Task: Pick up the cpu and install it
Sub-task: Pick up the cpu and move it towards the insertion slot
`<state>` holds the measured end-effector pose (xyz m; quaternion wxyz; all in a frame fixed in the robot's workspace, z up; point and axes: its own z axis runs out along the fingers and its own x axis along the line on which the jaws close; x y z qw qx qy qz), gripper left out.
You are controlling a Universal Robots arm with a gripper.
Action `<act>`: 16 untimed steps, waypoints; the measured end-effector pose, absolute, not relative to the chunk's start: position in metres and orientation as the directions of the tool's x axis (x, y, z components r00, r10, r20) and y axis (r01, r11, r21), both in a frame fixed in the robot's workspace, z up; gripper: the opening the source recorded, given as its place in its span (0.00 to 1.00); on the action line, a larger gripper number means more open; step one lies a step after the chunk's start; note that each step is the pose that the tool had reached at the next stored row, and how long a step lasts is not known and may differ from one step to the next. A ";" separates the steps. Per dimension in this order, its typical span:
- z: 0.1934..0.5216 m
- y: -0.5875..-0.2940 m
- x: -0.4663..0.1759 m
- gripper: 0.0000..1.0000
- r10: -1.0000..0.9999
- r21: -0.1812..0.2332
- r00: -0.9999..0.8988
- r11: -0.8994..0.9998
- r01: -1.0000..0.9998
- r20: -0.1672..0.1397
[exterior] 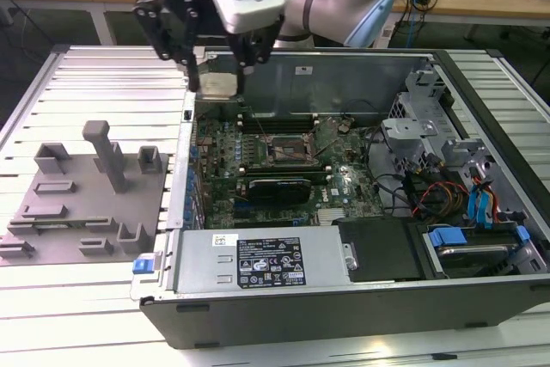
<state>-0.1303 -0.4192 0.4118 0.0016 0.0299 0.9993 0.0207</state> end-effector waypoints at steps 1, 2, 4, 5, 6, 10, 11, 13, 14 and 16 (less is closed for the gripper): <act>0.412 -0.419 -0.125 0.55 0.060 0.042 -0.998 0.997 0.060 -0.002; 0.412 -0.420 -0.118 0.55 0.060 0.042 -0.998 0.997 0.060 -0.001; 0.412 -0.420 -0.107 0.55 0.060 0.042 -0.998 0.997 0.060 -0.001; 0.412 -0.420 -0.100 0.55 0.060 0.041 -0.998 0.997 0.060 0.000; 0.412 -0.420 -0.096 0.55 0.060 0.041 -0.998 0.997 0.060 0.000; 0.412 -0.420 -0.075 0.55 0.060 0.041 -0.998 0.997 0.060 0.001; 0.412 -0.420 -0.071 0.55 0.060 0.041 -0.998 0.997 0.060 0.001; 0.412 -0.420 -0.063 0.55 0.060 0.041 -0.998 0.997 0.060 0.001; 0.412 -0.420 -0.056 0.55 0.060 0.041 -0.998 0.997 0.060 0.001; 0.412 -0.421 -0.051 0.55 0.060 0.041 -0.998 0.997 0.060 0.001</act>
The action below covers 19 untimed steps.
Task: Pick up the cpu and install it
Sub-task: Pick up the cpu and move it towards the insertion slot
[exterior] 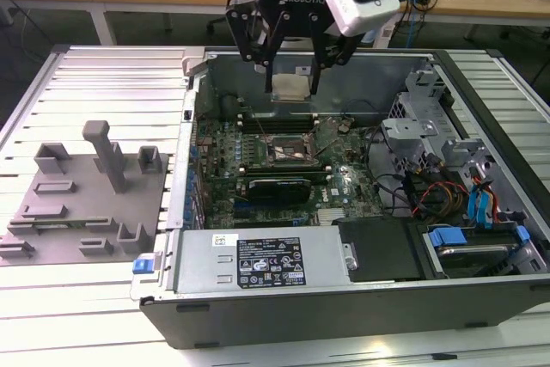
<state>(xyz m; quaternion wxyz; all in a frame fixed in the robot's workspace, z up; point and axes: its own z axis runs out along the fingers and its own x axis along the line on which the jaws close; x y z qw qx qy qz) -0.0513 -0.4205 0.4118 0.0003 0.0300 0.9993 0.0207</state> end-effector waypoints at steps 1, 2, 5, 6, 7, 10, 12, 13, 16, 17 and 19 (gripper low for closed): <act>0.412 -0.420 -0.051 0.55 0.060 0.041 -0.998 0.997 0.060 0.001; 0.412 -0.420 -0.051 0.55 0.060 0.041 -0.998 0.997 0.060 0.001; 0.411 -0.420 -0.047 0.55 0.060 0.041 -0.998 0.997 0.060 0.003; 0.411 -0.420 -0.045 0.55 0.060 0.041 -0.998 0.997 0.060 0.005; 0.409 -0.420 -0.040 0.55 0.060 0.041 -0.998 0.997 0.060 0.007; 0.402 -0.420 -0.035 0.55 0.060 0.041 -0.998 0.997 0.060 0.008; 0.397 -0.418 -0.034 0.55 0.060 0.041 -0.998 0.997 0.060 0.008; 0.393 -0.414 -0.034 0.55 0.060 0.041 -0.998 0.997 0.060 0.008; 0.381 -0.402 -0.034 0.55 0.060 0.042 -0.998 0.997 0.060 0.008; 0.378 -0.398 -0.034 0.55 0.060 0.042 -0.998 0.997 0.060 0.008; 0.375 -0.395 -0.034 0.55 0.060 0.043 -0.998 0.997 0.060 0.008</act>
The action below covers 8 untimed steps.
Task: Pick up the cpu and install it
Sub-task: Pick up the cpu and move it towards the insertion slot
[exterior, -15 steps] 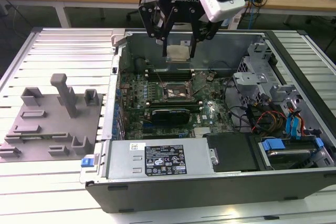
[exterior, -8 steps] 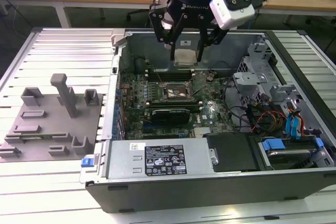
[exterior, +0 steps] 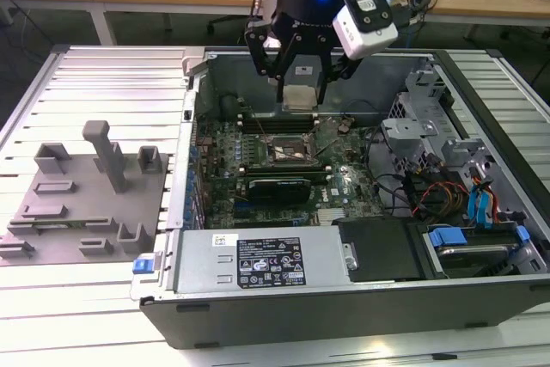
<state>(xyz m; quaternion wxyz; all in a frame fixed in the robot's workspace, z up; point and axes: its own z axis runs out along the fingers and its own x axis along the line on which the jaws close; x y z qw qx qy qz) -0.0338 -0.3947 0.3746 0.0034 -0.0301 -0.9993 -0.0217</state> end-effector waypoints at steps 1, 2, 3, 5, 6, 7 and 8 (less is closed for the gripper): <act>0.373 -0.393 -0.034 0.55 0.060 0.044 -0.998 0.997 0.060 0.008; 0.371 -0.391 -0.034 0.55 0.060 0.044 -0.998 0.997 0.060 0.008; 0.368 -0.388 -0.034 0.55 0.060 0.045 -0.998 0.997 0.060 0.008; 0.365 -0.384 -0.034 0.55 0.060 0.047 -0.998 0.997 0.060 0.008; 0.364 -0.382 -0.034 0.55 0.060 0.047 -0.998 0.997 0.060 0.008; 0.362 -0.380 -0.034 0.55 0.060 0.048 -0.998 0.997 0.060 0.008; 0.361 -0.378 -0.034 0.55 0.060 0.049 -0.998 0.997 0.060 0.009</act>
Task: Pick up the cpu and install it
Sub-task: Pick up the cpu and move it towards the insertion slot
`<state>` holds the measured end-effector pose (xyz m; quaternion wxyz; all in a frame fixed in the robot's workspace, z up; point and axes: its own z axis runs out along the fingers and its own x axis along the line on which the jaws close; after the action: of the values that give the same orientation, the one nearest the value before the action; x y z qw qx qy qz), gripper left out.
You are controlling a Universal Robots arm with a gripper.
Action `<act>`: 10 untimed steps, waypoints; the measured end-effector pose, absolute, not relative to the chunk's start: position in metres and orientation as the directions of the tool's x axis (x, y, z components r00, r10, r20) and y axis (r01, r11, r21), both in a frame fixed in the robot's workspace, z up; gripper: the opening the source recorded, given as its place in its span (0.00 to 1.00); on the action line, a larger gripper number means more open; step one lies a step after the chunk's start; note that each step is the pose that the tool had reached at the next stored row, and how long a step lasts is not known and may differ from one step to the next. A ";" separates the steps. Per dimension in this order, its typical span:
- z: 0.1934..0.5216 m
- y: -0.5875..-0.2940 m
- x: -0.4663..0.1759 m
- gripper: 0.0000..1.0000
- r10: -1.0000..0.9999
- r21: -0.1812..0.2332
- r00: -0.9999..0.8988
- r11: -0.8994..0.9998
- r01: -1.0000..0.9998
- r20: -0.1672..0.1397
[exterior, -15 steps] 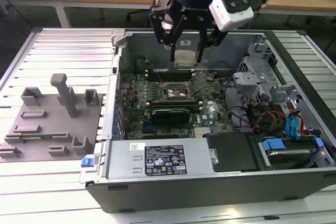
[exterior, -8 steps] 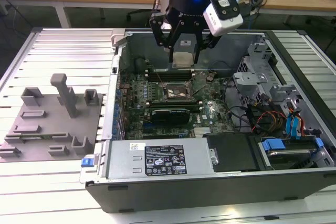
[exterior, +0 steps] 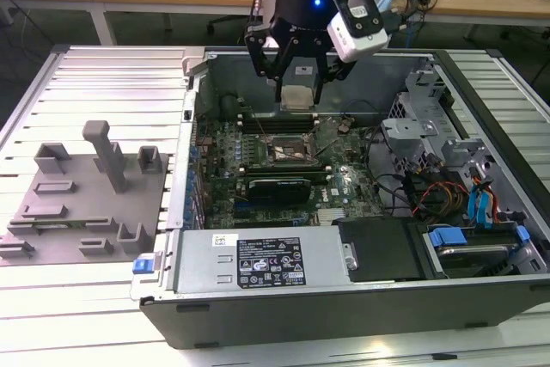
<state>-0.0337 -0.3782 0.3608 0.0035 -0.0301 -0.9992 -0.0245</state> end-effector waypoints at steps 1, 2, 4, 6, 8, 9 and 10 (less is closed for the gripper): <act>0.359 -0.376 -0.034 0.55 0.060 0.050 -0.998 0.997 0.060 0.009; 0.357 -0.373 -0.034 0.55 0.060 0.052 -0.998 0.997 0.060 0.009; 0.353 -0.370 -0.034 0.55 0.060 0.057 -0.998 0.997 0.060 0.009; 0.350 -0.368 -0.034 0.55 0.060 0.060 -0.998 0.996 0.060 0.009; 0.347 -0.367 -0.034 0.55 0.060 0.061 -0.998 0.996 0.060 0.009; 0.345 -0.366 -0.034 0.55 0.060 0.061 -0.998 0.996 0.060 0.009; 0.342 -0.365 -0.034 0.55 0.060 0.061 -0.998 0.996 0.060 0.009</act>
<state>-0.0336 -0.3653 0.3420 0.0037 -0.0300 -0.9991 -0.0308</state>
